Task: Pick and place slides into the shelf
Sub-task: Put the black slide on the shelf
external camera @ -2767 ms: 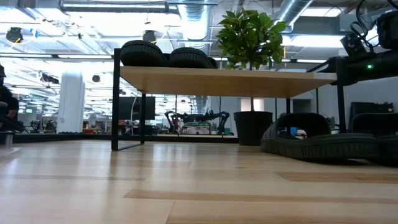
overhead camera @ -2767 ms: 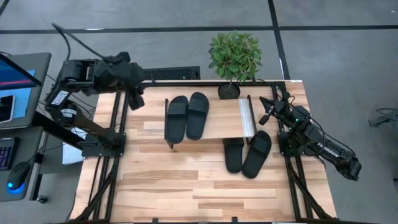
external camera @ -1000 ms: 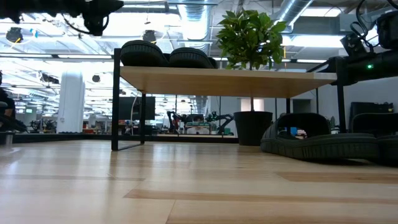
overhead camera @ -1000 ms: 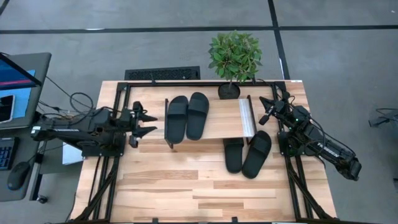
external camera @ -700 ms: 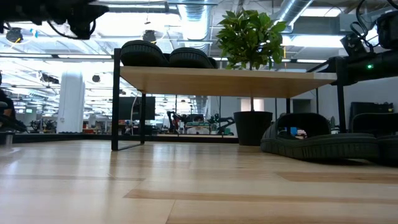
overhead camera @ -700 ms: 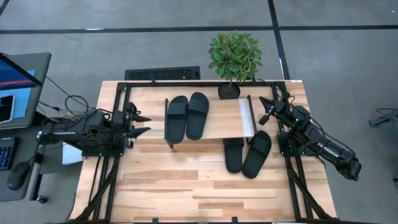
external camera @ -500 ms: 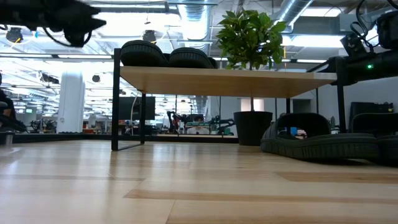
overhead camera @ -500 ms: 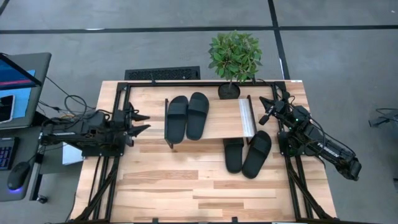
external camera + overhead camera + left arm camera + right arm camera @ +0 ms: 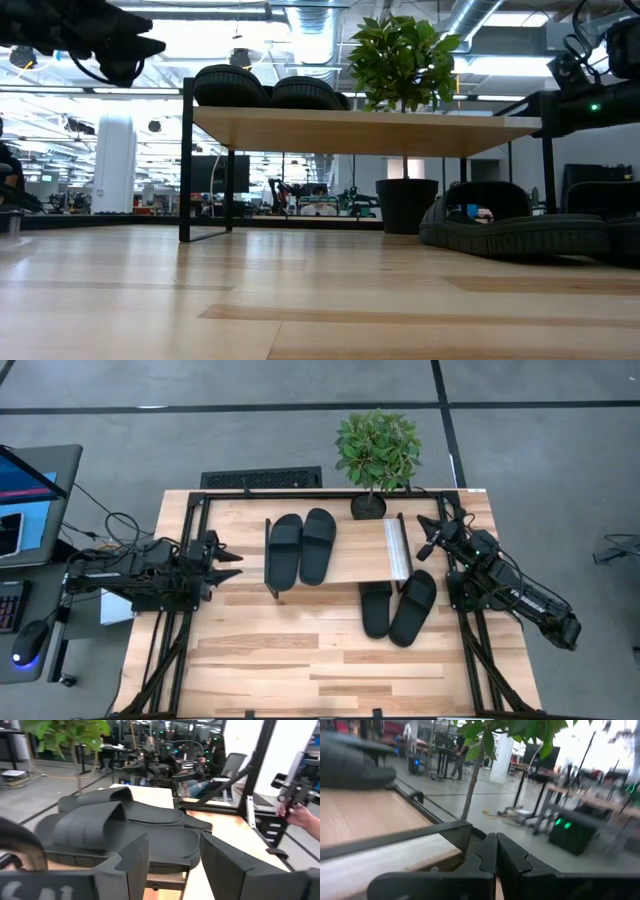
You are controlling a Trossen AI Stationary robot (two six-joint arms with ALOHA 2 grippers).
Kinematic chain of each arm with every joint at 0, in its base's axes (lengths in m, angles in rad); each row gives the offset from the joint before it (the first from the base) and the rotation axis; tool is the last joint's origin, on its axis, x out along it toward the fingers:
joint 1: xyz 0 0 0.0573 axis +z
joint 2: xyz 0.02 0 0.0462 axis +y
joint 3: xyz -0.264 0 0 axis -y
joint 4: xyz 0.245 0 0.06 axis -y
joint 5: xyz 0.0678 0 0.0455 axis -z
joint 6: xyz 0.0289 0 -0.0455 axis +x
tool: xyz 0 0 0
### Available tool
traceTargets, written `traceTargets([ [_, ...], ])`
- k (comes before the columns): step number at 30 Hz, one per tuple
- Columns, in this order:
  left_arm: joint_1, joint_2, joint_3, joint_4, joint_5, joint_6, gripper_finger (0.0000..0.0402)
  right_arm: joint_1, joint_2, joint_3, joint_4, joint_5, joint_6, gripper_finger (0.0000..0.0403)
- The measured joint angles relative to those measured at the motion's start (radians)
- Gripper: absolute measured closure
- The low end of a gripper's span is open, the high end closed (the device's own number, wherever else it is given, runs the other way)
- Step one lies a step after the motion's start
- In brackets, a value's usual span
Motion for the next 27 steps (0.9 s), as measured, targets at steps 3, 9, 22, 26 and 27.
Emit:
traceTargets([
  [3, 0.000, 0.000, 0.000, -0.005, 0.029, 0.000, 0.0242, 0.000, 0.000, 0.000, 0.008, 0.000, 0.153, 0.0403],
  [9, 0.000, 0.000, 0.000, -0.026, 0.047, 0.000, 0.0242, 0.014, -0.001, 0.081, 0.097, -0.022, 0.218, 0.0403],
  [22, 0.000, 0.000, 0.000, -0.053, 0.045, 0.000, 0.0242, 0.136, 0.191, 0.425, -0.067, -0.319, 0.177, 0.0403],
  [26, 0.000, 0.000, 0.000, -0.053, 0.042, 0.000, 0.0242, 0.179, 0.424, 0.553, -0.218, -0.247, 0.150, 0.0403],
  [27, 0.000, 0.000, 0.000, -0.053, 0.041, 0.000, 0.0242, 0.191, 0.483, 0.582, -0.243, -0.229, 0.150, 0.0403],
])
